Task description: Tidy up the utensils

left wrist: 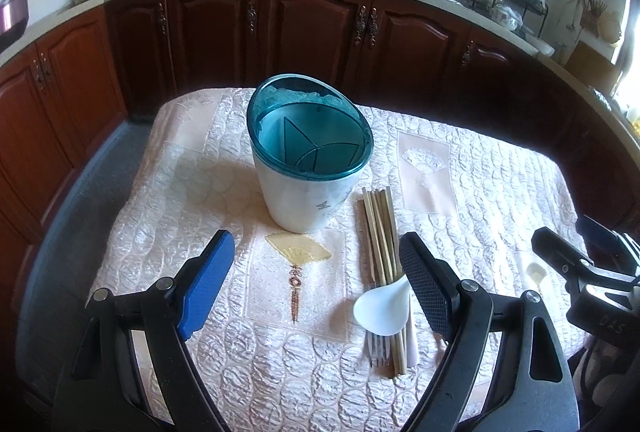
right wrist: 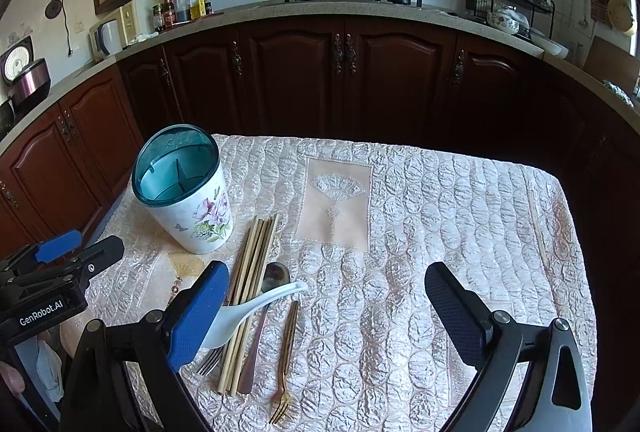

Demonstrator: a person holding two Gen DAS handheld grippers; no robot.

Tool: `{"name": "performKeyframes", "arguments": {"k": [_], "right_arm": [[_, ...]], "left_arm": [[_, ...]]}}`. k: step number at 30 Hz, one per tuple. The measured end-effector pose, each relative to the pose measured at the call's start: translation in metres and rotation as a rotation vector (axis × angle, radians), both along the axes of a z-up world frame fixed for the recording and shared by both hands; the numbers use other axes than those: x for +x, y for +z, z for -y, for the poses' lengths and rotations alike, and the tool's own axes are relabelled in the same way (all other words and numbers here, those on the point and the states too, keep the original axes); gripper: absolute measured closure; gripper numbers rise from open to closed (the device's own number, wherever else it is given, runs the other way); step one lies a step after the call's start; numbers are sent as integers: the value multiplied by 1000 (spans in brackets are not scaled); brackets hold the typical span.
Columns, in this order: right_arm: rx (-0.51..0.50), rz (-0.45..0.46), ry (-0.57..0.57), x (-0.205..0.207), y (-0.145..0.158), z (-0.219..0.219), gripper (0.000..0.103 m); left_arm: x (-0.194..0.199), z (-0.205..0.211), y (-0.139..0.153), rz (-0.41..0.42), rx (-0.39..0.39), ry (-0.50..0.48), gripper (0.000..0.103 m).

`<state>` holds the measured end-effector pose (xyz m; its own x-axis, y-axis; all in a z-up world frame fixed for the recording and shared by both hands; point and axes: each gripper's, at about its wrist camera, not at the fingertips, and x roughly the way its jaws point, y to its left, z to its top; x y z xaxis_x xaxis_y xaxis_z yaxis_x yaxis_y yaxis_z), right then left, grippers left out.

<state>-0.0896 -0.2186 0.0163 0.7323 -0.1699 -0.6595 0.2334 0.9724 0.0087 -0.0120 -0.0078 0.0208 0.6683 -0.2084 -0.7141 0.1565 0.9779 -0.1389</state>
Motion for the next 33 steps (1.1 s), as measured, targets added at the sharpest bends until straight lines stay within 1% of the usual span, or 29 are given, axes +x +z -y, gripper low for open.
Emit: {"name": "performKeyframes", "arguments": {"k": [5, 8, 10, 14, 18, 23, 27, 31, 33], "right_arm": [[8, -4, 9, -1, -1, -1, 5], [9, -8, 12, 0, -1, -1, 5], [14, -11, 16, 1, -3, -2, 5], [25, -23, 27, 2, -8, -1, 5], [58, -46, 26, 3, -18, 7, 5], [73, -59, 5, 2, -25, 16, 5], [70, -50, 0, 1, -24, 19, 5], [73, -54, 3, 2, -25, 20, 5], [73, -62, 4, 3, -26, 19, 5]], "left_arm": [[-1, 1, 1, -15, -9, -21, 18], [-3, 2, 2, -7, 15, -29, 18], [-3, 3, 3, -7, 14, -41, 18], [-3, 5, 2, -20, 16, -64, 18], [-3, 7, 1, -20, 7, -81, 18], [-5, 16, -1, -7, 50, -116, 18], [-4, 21, -4, -20, 66, -133, 18], [-4, 29, -7, -17, 129, -133, 20], [-4, 32, -8, -9, 136, -148, 21]]}}
